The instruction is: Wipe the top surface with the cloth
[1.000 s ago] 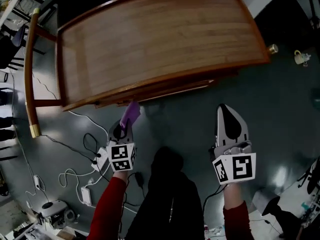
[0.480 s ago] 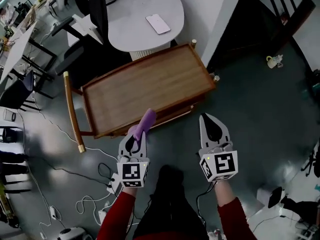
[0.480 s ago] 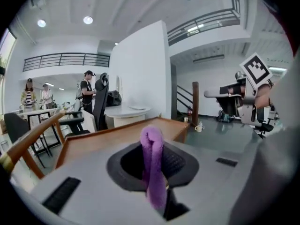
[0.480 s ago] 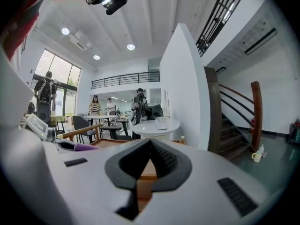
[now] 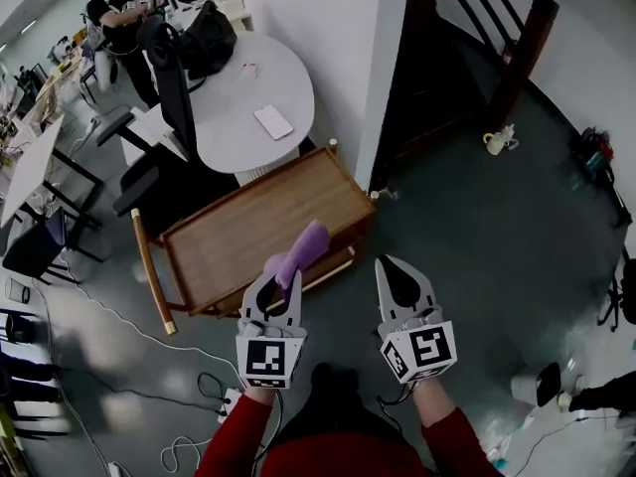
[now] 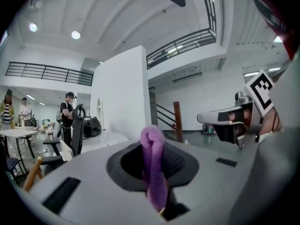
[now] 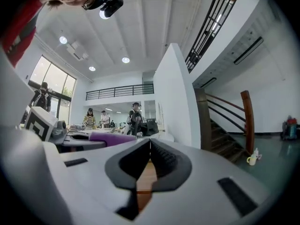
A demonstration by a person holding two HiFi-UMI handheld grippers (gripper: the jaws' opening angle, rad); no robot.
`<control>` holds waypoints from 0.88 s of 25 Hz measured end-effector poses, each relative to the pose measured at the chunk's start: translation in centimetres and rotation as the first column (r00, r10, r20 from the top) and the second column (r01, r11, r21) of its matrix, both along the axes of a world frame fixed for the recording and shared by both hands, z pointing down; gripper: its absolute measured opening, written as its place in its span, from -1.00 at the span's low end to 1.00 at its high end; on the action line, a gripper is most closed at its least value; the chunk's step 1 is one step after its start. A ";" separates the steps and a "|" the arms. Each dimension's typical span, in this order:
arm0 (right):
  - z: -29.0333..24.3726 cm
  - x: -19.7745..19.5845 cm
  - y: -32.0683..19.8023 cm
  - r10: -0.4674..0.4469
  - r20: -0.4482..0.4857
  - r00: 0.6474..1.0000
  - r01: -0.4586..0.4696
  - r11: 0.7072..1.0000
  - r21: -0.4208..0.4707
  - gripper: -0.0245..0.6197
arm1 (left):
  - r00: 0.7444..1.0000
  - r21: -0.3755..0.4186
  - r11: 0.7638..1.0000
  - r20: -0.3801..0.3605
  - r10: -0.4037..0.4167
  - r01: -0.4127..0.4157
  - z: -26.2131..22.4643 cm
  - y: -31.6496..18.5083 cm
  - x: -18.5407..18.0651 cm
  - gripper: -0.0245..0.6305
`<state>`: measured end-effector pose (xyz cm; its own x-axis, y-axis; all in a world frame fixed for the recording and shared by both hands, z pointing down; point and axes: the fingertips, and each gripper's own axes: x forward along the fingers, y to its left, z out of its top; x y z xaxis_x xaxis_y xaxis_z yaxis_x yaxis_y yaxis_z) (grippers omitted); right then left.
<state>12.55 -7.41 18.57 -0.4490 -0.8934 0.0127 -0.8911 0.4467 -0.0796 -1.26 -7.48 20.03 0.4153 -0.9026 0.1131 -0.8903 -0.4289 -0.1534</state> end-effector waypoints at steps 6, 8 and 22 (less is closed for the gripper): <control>-3.3 1.9 1.8 0.033 0.019 0.999 -0.034 0.998 0.050 -0.89 | 0.998 0.053 0.998 -0.034 0.046 -0.044 -3.6 1.8 3.1 -0.75; -3.7 2.2 2.2 0.042 0.038 0.998 -0.043 0.998 0.049 -0.89 | 0.997 0.052 0.997 -0.047 0.065 -0.062 -3.8 2.4 4.0 -0.75; -2.7 1.3 3.9 0.029 0.025 0.999 -0.029 1.000 0.011 -0.89 | 0.994 0.028 0.997 -0.075 0.075 -0.073 -3.1 4.3 4.8 -0.75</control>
